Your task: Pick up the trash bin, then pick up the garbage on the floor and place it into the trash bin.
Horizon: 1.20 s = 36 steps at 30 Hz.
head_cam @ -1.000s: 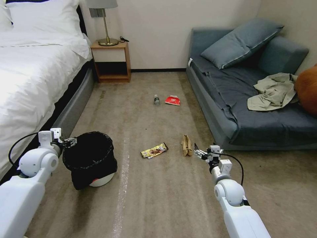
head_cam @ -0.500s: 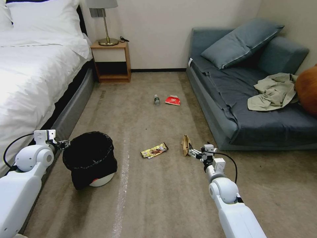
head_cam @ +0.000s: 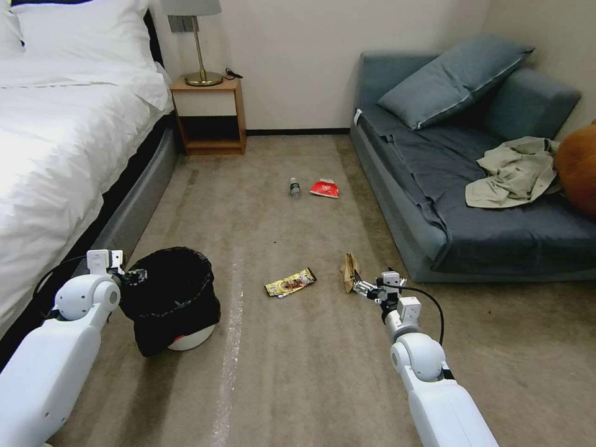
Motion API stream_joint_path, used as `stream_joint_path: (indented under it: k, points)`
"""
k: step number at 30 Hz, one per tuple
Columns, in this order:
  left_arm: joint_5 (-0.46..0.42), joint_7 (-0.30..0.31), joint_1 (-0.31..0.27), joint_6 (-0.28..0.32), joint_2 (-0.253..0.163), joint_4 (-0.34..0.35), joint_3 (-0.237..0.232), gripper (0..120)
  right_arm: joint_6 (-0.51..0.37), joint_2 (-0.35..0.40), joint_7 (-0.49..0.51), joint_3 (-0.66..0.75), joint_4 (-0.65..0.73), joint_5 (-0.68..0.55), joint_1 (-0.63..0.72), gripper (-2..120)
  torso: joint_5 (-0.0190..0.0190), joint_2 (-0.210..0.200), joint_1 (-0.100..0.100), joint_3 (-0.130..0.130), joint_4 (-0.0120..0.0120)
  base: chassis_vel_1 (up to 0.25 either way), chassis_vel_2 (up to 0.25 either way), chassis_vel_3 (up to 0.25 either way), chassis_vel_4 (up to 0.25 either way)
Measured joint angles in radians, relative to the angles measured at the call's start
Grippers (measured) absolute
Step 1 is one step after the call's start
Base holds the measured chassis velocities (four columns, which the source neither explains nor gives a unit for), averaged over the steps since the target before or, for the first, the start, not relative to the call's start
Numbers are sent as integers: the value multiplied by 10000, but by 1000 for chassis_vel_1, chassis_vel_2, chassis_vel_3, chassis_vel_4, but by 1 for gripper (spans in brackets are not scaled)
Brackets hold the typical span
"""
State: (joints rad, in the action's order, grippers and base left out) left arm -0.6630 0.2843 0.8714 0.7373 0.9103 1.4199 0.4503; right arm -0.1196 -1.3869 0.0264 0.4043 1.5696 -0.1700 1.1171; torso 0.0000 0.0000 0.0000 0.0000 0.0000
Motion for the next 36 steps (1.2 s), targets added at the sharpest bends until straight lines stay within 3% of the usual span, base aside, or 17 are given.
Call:
stream_joint_path:
  k: [9,15,16,21,31,36]
  points:
    - [642,-299,-250,-85,239,-693,-186,68,3,-110,13,-78,12,92,19,100,1,-1,0,0,0,0,0,0,0]
    - [976,-351,-275,-164,464,-912,-279,43,6,-103,15,-68,158,114,129,100,0,0,0,0,1,0,0,0,0]
    - [976,-351,-275,-164,464,-912,-279,43,6,-103,15,-68,158,114,129,100,0,0,0,0,1,0,0,0,0]
    - [1049,-409,-201,-285,525,-863,-243,22,7,-69,16,-7,290,114,225,100,7,0,0,-2,2,0,0,0,0]
    - [1110,-382,-15,-714,639,-699,-39,16,7,-73,17,10,382,113,352,100,-2,0,0,-1,0,0,0,0,0]
    - [1135,-345,197,-1026,645,-255,129,8,7,-57,17,14,482,108,434,100,-2,1,0,0,-4,0,0,0,0]
